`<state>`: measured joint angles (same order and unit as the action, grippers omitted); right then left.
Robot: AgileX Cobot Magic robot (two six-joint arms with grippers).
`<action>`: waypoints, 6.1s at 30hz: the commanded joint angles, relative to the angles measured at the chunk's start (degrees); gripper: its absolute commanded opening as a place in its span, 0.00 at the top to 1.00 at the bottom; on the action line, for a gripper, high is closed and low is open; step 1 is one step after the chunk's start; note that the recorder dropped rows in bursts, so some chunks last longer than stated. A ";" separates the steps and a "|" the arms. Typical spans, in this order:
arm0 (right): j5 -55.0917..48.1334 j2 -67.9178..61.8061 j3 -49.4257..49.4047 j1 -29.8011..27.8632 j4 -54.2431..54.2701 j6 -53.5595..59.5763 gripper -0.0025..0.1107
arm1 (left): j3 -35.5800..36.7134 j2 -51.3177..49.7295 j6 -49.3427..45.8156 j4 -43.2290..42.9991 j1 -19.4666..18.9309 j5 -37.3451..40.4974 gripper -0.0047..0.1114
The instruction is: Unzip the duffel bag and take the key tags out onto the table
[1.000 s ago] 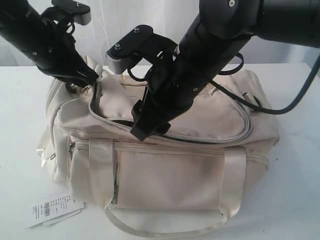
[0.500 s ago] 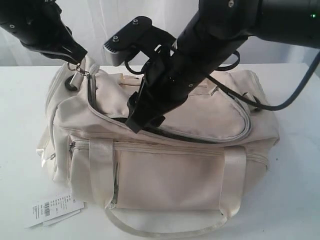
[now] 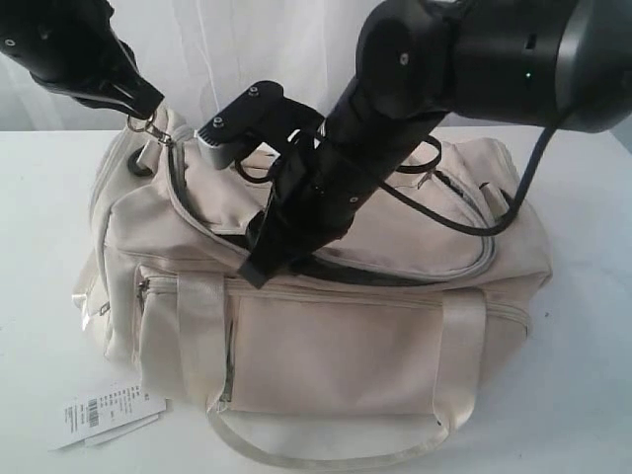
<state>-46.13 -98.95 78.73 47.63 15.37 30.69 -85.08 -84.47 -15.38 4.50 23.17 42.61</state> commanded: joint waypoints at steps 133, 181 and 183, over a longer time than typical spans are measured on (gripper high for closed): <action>-9.97 5.31 -0.19 -0.30 -3.22 -8.02 0.65 | 34.48 22.44 -5.89 13.50 -3.04 -10.97 0.96; 16.40 -9.38 19.49 -4.50 -48.38 -43.75 0.98 | 34.48 22.44 -5.89 16.10 -3.04 -10.97 0.96; 16.40 -12.57 24.30 -6.11 -48.38 -44.21 0.98 | 34.48 22.44 -5.89 16.10 -3.04 -10.97 0.96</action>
<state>-30.95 -108.14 97.93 43.73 -31.89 -12.39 -50.97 -62.43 -21.35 19.87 19.89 31.25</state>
